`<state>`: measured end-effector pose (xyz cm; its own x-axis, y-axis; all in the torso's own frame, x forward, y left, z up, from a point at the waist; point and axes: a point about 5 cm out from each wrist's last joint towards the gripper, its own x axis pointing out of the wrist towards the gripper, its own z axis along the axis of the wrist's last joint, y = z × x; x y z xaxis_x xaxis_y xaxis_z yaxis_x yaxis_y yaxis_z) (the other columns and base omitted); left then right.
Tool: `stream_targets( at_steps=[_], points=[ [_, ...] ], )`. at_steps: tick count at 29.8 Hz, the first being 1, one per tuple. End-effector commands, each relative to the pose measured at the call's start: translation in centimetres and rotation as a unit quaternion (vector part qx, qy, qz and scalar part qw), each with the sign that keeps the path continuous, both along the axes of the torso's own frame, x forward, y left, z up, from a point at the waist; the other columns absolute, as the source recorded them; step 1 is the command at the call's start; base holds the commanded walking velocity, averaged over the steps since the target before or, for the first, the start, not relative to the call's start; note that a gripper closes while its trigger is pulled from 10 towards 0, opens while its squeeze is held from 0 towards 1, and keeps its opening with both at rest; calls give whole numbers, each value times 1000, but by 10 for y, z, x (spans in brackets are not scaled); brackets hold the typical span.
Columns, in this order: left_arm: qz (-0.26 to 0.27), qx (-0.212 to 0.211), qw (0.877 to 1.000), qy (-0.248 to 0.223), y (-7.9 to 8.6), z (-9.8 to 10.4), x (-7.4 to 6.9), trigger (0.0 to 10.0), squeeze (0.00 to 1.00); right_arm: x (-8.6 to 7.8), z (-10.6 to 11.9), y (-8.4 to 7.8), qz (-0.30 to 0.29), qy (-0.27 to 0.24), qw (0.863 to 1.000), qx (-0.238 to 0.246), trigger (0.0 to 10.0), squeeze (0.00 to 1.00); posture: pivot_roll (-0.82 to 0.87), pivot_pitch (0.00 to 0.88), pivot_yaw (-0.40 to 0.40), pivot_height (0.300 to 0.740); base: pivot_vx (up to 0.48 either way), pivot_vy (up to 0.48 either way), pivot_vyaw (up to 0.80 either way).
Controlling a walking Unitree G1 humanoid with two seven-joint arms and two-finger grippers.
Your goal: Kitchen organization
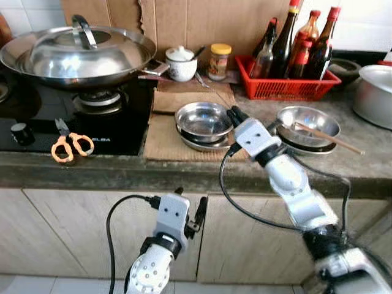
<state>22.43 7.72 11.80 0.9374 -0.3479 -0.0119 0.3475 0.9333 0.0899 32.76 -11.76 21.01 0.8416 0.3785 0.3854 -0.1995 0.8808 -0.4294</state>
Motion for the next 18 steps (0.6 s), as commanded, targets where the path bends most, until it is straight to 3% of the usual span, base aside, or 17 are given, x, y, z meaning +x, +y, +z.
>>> stream_targets(
  at_steps=[1, 7, 11, 18],
  points=[
    [0, 1, 1000, 3, -1, -2, 1, 10000, 0, -10, 6, -2, -3, 9, 998, 64, 0, 0, 124, 11, -70, 740, 0, 0, 0],
    [-4, 0, 1000, 3, 0, -2, 0, 10000, 0, -46, -13, 3, -11, 62, 987, 149, 0, 0, 117, 0, -48, 740, 0, 0, 0],
    [-17, 5, 1000, -8, -2, 0, -2, 10000, 0, -67, -18, 6, -11, 78, 982, 171, 0, 0, 117, 0, -42, 740, 0, 0, 0],
    [-17, 15, 1000, -17, -1, -2, -2, 10000, 0, -78, -24, 9, -18, 112, 972, 205, 0, 0, 116, 0, -30, 740, 0, 0, 0]
  ],
)
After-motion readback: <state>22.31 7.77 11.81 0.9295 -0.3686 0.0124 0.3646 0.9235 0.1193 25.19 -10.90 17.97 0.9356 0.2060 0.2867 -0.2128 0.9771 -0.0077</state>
